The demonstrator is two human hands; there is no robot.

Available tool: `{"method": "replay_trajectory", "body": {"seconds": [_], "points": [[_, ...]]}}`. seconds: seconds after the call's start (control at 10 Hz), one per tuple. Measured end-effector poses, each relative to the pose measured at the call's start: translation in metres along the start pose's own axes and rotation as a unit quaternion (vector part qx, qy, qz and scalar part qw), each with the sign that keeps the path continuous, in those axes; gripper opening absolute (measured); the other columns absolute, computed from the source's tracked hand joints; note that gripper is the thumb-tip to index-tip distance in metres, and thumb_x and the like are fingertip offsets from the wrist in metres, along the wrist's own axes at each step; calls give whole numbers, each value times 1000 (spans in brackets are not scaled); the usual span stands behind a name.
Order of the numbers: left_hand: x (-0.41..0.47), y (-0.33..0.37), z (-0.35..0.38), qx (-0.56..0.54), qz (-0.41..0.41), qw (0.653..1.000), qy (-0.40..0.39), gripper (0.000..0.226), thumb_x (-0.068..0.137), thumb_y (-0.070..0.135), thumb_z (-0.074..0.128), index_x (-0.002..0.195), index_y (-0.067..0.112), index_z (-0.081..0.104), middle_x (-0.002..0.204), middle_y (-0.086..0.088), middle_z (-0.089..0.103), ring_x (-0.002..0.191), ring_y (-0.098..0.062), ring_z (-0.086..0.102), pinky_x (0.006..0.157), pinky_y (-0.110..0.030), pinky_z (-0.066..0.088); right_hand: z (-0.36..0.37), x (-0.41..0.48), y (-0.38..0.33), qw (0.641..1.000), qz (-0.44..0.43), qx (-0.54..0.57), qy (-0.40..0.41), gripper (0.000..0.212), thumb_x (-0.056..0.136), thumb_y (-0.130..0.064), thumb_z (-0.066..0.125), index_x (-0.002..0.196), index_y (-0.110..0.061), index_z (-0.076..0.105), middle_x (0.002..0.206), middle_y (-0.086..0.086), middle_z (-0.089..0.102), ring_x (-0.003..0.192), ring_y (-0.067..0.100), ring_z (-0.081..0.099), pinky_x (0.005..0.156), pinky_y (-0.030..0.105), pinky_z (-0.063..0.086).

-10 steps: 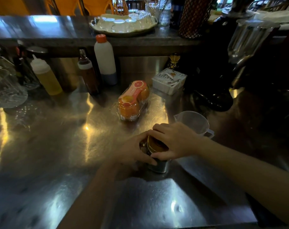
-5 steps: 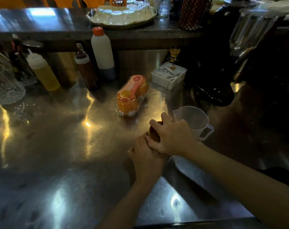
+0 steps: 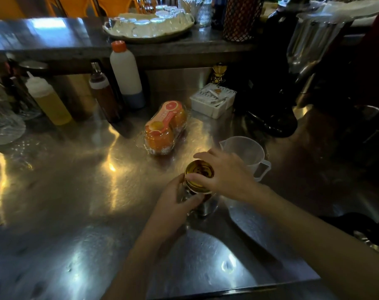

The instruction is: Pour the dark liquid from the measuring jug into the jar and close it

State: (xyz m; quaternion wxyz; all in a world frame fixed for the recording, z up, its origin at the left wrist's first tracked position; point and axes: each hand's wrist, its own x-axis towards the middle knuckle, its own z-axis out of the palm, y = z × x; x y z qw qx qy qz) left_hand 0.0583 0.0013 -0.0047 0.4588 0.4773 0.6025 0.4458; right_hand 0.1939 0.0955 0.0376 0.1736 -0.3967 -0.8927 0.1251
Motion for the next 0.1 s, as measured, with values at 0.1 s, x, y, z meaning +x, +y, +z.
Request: {"method": "replay_trajectory", "body": {"seconds": [0.1], "points": [[2,14,-25,67,7,998,-19,50,70,49,71,117,44,55,127,14,58,109,4,56,77,-11,42,-15,7,13,997,6,80,10,50,79,-54,55,118,-22,54,109,4,58,96,20,54,78,36,45]]}}
